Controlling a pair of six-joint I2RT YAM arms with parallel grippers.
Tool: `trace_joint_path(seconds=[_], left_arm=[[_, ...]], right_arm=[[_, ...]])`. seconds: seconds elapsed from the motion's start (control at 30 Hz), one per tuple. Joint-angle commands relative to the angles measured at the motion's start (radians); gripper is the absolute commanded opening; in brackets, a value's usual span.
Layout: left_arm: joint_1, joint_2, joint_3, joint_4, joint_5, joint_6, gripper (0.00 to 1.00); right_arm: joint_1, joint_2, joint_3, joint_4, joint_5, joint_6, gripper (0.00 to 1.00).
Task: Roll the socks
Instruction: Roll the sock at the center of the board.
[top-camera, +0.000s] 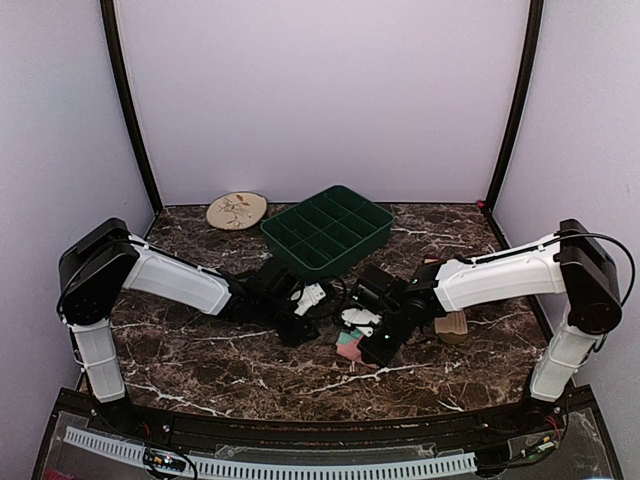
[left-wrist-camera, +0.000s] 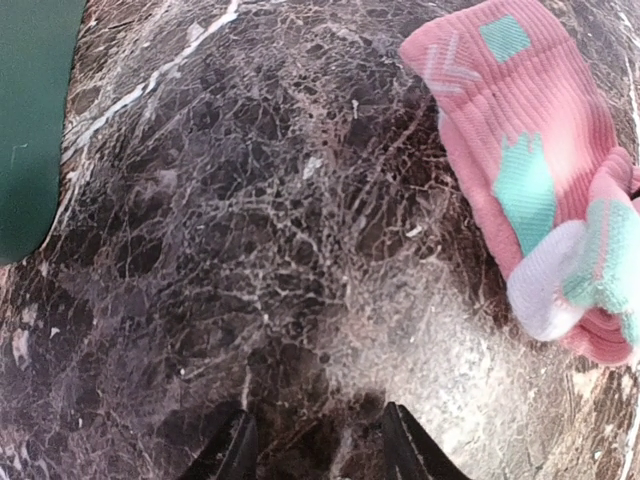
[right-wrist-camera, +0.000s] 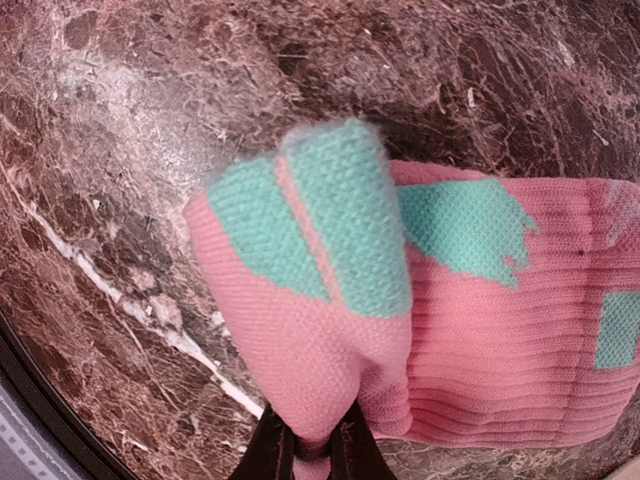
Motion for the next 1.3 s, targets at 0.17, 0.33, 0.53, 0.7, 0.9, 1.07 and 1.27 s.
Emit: trace_joint_path(seconds=[0.17, 0.33, 0.53, 0.7, 0.9, 1.07, 1.27], left_arm=[[-0.005, -0.058, -0.055, -0.002, -0.139, 0.000, 0.45], [-0.005, -0.155, -0.130, 0.094, -0.171, -0.004, 0.45], [-0.057, -0.291, -0.257, 0.275, -0.182, 0.048, 0.46], [-0.147, -0.293, -0.254, 0.331, -0.201, 0.146, 0.52], [-0.199, -0.258, -0.266, 0.411, -0.215, 0.269, 0.65], [-0.234, -0.229, -0.259, 0.435, -0.210, 0.430, 0.66], [-0.270, -0.203, -0.272, 0.460, -0.165, 0.604, 0.65]], right_arm=[[-0.037, -0.024, -0.040, -0.008, -0.093, 0.010, 0.00], [-0.081, -0.032, -0.055, 0.008, -0.171, 0.020, 0.00], [-0.147, -0.011, -0.041, 0.004, -0.295, 0.012, 0.00], [-0.185, 0.042, -0.017, 0.003, -0.435, 0.009, 0.00], [-0.214, 0.086, 0.009, -0.005, -0.548, 0.015, 0.00], [-0.238, 0.101, 0.014, 0.001, -0.629, 0.044, 0.00], [-0.246, 0.116, 0.007, -0.004, -0.666, 0.060, 0.00]])
